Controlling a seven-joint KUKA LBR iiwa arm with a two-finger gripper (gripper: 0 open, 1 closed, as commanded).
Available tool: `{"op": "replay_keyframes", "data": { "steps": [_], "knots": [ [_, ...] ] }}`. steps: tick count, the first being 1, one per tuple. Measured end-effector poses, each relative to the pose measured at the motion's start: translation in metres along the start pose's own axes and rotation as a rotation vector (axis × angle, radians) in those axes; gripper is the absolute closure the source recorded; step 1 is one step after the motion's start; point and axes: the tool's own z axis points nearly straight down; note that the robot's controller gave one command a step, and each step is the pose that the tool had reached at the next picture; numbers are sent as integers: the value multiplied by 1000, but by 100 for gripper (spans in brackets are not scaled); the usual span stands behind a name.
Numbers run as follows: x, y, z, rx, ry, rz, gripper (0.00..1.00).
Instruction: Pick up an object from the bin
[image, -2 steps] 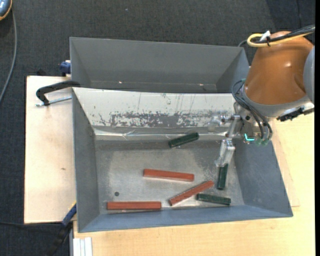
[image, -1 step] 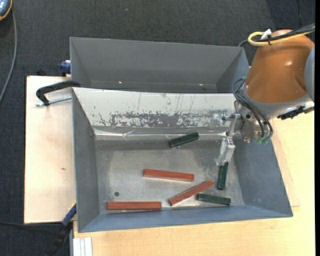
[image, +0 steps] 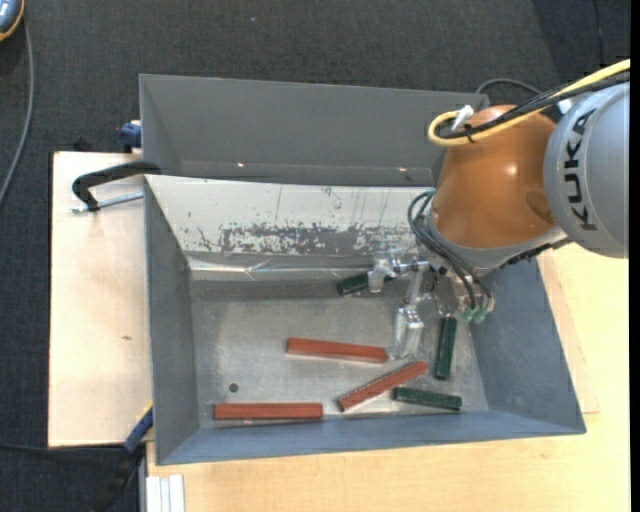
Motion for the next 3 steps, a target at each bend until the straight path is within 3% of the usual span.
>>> {"op": "replay_keyframes", "data": {
  "steps": [1,2,3],
  "knots": [
    [28,82,33,-1,3,2,0],
    [-6,33,61,-1,-3,96,0],
    [-7,29,118,-1,0,153,0]
  ]
}}
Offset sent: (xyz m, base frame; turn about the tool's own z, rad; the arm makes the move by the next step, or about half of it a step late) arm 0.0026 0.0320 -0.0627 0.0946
